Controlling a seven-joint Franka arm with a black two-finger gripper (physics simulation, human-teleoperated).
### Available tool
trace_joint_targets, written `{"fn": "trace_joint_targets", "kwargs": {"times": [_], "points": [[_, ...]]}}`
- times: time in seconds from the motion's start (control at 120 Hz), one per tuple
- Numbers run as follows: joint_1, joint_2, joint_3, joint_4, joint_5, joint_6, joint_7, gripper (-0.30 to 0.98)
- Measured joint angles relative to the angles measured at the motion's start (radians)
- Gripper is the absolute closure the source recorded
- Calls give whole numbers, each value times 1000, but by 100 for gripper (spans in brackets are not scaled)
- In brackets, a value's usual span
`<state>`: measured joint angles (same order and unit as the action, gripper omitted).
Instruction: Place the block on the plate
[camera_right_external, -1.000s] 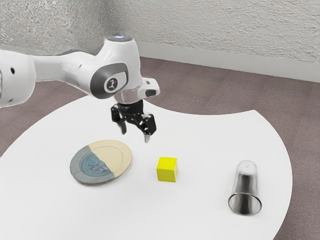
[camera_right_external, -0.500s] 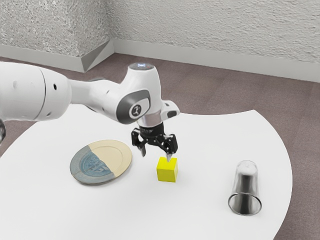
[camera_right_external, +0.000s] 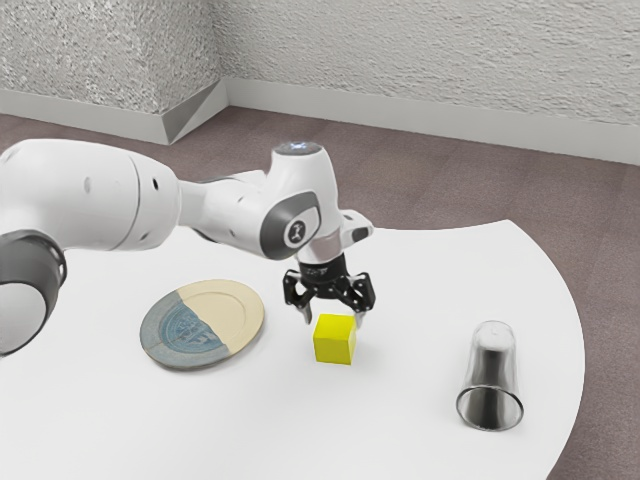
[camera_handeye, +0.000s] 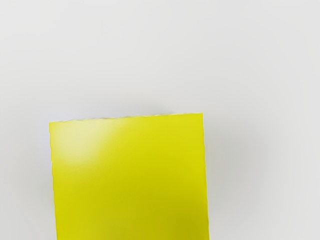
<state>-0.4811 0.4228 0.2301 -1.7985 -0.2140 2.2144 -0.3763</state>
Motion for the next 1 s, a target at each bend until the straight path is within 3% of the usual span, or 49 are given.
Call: {"fn": "trace_joint_targets", "kwargs": {"times": [1.0], "points": [[41,135,-9,72,16,21,46,4]]}}
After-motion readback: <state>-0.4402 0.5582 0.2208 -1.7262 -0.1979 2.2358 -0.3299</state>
